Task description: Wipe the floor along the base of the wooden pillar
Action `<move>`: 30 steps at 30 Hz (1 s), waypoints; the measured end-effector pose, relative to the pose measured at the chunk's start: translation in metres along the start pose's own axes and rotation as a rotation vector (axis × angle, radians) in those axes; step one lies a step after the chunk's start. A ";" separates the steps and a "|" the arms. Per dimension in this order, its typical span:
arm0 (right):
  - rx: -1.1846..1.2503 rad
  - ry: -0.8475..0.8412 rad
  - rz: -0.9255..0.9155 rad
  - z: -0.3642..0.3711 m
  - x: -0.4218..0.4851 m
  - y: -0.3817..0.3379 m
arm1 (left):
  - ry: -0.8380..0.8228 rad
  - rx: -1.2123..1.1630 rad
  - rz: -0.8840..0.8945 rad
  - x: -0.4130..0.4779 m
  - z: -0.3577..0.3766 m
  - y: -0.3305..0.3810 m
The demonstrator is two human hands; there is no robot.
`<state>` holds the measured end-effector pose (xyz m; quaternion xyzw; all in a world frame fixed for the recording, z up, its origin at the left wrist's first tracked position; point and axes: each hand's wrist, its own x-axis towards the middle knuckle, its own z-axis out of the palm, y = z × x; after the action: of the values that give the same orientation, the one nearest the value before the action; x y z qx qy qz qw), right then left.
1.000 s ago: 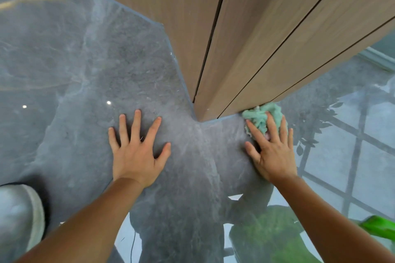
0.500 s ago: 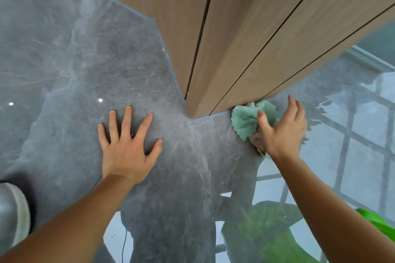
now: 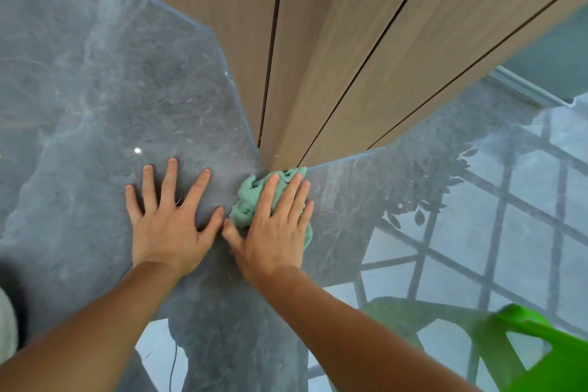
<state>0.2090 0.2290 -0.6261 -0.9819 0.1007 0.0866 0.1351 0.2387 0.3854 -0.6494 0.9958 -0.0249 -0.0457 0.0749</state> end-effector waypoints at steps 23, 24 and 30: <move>-0.079 -0.025 -0.592 -0.013 0.000 0.045 | 0.001 0.021 0.024 0.000 -0.002 -0.004; -0.101 -0.033 -0.590 -0.011 0.001 0.040 | -0.003 0.023 0.022 0.000 -0.003 -0.004; -0.205 -0.077 -0.631 -0.005 0.012 0.027 | -0.023 0.032 0.042 0.000 -0.007 0.000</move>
<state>0.2152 0.1999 -0.6308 -0.9691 -0.2228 0.0872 0.0593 0.2391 0.3862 -0.6428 0.9956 -0.0472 -0.0551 0.0597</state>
